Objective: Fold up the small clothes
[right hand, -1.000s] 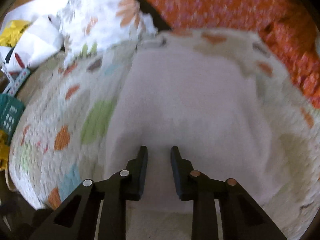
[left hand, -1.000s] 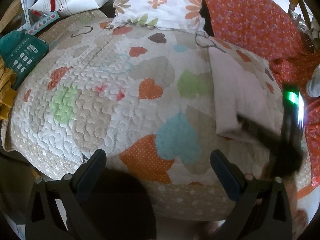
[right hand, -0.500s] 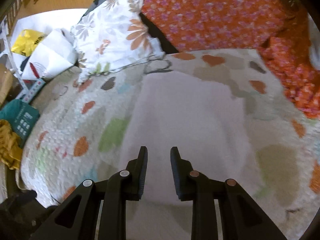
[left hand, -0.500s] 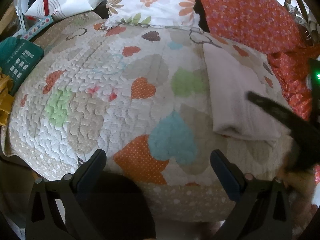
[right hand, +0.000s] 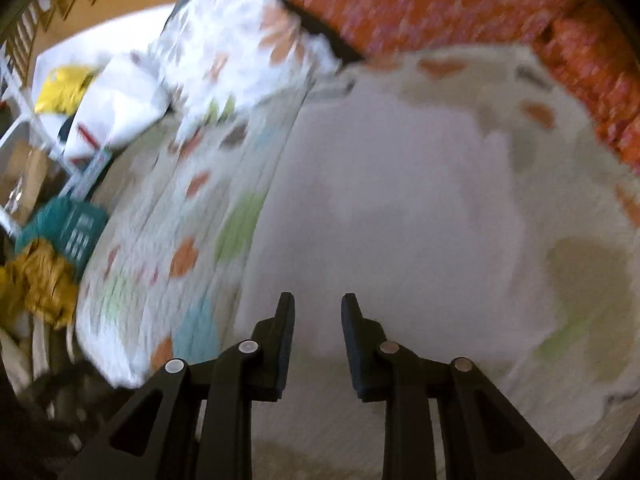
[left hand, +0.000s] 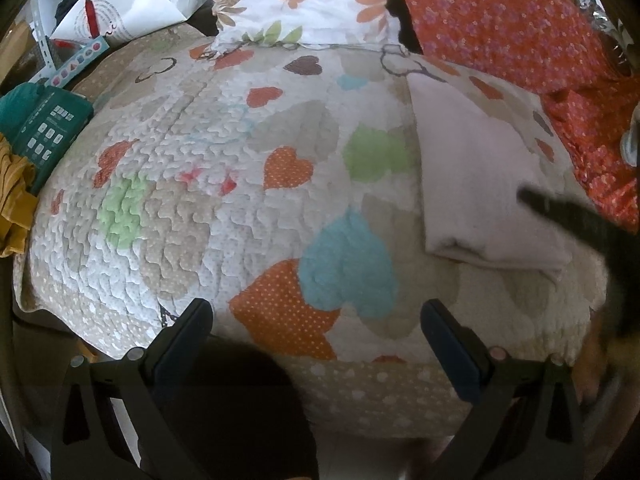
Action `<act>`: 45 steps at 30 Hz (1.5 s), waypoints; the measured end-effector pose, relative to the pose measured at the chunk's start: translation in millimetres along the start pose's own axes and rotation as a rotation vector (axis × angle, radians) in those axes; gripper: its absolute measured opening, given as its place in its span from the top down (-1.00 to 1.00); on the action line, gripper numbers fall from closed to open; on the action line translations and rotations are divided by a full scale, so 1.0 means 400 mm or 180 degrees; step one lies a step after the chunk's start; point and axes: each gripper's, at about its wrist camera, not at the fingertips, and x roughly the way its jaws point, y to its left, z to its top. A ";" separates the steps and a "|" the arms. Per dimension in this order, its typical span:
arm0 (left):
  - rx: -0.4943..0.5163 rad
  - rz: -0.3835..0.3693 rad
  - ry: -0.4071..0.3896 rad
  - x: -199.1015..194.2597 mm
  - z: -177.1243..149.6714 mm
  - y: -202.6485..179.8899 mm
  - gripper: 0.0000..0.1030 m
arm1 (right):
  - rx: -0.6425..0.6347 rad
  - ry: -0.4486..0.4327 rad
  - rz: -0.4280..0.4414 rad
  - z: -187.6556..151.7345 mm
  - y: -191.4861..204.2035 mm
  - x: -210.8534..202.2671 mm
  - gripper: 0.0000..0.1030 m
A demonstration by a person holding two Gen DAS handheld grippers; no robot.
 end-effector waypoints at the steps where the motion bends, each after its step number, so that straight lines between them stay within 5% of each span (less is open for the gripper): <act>1: 0.0010 -0.0003 -0.0006 -0.003 -0.001 -0.004 -1.00 | 0.0008 -0.0031 -0.0107 0.024 -0.011 0.017 0.38; 6: 0.0039 0.0010 -0.0003 -0.006 0.001 -0.009 -1.00 | 0.0169 0.0249 -0.0329 0.048 -0.076 0.124 0.38; 12: 0.0111 -0.0032 0.0078 0.024 0.005 -0.019 -1.00 | -0.0155 0.0326 -0.0598 -0.024 -0.037 0.056 0.38; 19: 0.0146 -0.0028 0.0136 0.045 0.004 -0.029 -1.00 | -0.0101 -0.0054 -0.0354 0.112 -0.018 0.059 0.23; 23: 0.0140 0.0019 0.0134 0.051 0.012 -0.022 -1.00 | -0.0059 0.0204 -0.0003 0.184 -0.021 0.182 0.23; 28: 0.0162 0.0021 0.0171 0.070 0.021 -0.016 -1.00 | 0.0110 0.0127 -0.0522 0.202 -0.145 0.195 0.56; 31: 0.0153 -0.0030 0.0234 0.089 0.022 -0.017 -1.00 | 0.0458 0.0051 -0.1069 0.213 -0.222 0.146 0.40; 33: 0.0147 -0.0044 0.0255 0.100 0.023 -0.020 -1.00 | 0.0705 -0.0081 -0.0693 0.224 -0.237 0.102 0.40; 37: 0.0145 -0.0074 0.0257 0.104 0.023 -0.028 -1.00 | 0.0213 -0.0265 -0.0318 0.269 -0.089 0.095 0.38; 41: 0.0151 -0.0058 0.0231 0.097 0.027 -0.025 -1.00 | -0.0293 0.0054 0.0103 0.298 0.058 0.226 0.37; 43: 0.0136 -0.0046 0.0225 0.094 0.031 -0.019 -1.00 | -0.0341 0.0239 0.0063 0.316 0.063 0.305 0.37; 45: 0.0123 -0.0036 0.0216 0.092 0.033 -0.011 -1.00 | -0.0203 0.0189 -0.0333 0.349 0.003 0.346 0.37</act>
